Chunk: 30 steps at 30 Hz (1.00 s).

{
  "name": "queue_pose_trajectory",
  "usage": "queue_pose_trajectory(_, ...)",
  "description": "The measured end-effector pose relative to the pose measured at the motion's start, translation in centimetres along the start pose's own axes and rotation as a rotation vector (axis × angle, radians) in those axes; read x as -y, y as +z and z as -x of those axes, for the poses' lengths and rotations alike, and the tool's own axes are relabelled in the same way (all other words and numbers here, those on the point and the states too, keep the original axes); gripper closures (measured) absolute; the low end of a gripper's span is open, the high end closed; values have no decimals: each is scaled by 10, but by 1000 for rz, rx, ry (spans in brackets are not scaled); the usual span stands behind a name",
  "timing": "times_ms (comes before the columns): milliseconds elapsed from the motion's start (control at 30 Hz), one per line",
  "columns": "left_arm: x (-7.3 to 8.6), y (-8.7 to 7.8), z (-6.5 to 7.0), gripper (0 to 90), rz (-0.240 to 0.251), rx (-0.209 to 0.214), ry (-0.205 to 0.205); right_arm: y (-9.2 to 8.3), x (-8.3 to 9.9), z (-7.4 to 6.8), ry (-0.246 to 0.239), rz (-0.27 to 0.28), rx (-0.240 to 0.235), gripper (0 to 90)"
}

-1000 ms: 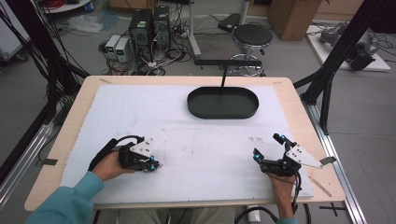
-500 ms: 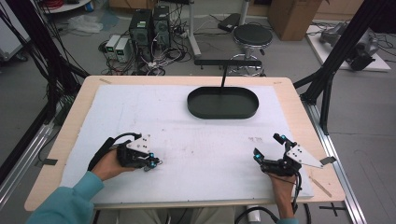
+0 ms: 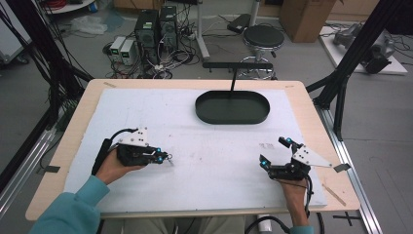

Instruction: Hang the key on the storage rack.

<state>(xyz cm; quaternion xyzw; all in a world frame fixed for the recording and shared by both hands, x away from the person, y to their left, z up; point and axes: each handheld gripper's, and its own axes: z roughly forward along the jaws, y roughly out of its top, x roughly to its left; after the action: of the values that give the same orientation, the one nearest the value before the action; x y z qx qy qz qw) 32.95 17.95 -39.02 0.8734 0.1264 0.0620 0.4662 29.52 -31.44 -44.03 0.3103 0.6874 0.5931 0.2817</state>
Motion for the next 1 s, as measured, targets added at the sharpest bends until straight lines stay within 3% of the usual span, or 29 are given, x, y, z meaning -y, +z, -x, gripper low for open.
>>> queue_pose_trajectory(167,-6,3,-2,882,36,-1,-4,6,-19,1,-25,-15,-62,8)
queue_pose_trajectory(367,-16,7,-5,883,126,3,-23,16,-42,-3,-61,-42,-178,8)
queue_pose_trajectory(500,-20,9,-5,882,150,7,-25,25,-55,-8,-76,-52,-271,8)
queue_pose_trajectory(633,-26,11,-6,883,181,14,-27,30,-64,-9,-84,-44,-319,8)
queue_pose_trajectory(733,-33,15,-6,882,238,32,-37,38,-75,-10,-100,-51,-383,8)
queue_pose_trajectory(1000,-43,24,-4,883,272,49,-31,53,-96,-17,-119,-79,-491,31)
